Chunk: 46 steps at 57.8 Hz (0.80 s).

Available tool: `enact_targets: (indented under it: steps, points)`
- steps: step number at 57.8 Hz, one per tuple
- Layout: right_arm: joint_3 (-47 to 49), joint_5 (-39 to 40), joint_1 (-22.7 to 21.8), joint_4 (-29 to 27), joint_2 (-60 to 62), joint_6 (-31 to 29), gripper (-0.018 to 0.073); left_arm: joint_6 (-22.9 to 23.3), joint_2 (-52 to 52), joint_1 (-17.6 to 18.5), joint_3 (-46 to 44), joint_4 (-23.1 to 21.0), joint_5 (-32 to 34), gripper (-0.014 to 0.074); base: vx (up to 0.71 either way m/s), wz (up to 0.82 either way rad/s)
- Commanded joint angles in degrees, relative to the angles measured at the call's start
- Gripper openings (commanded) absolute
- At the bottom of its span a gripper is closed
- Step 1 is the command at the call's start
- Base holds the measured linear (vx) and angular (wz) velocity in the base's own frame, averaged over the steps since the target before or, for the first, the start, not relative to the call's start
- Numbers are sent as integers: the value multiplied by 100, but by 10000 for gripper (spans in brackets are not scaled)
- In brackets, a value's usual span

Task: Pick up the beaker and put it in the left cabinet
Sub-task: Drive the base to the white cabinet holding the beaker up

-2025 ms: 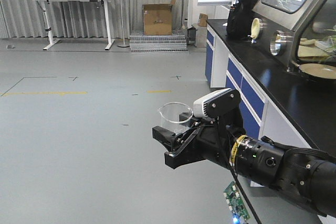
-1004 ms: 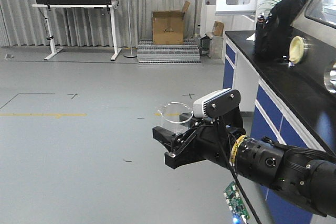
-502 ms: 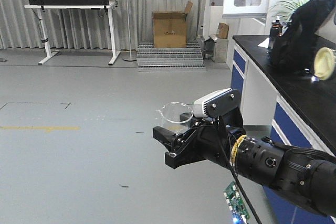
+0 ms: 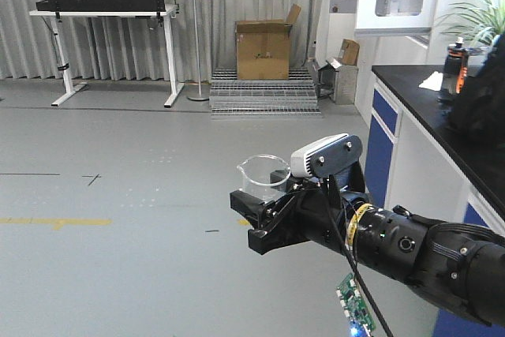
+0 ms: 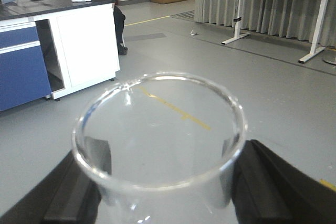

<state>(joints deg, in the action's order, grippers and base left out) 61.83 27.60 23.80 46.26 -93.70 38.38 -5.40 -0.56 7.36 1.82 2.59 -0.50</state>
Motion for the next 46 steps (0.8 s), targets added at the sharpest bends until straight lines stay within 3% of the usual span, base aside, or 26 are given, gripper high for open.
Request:
enact_targets:
  steps: [1,46]
  points:
    - [155,360,-22,-141,279,10,-9,15,-105,3,90,-18,478,1,64,4]
    - [157,360,-22,-126,279,10,-9,15,-99,3,90,-18,477,1,66,2]
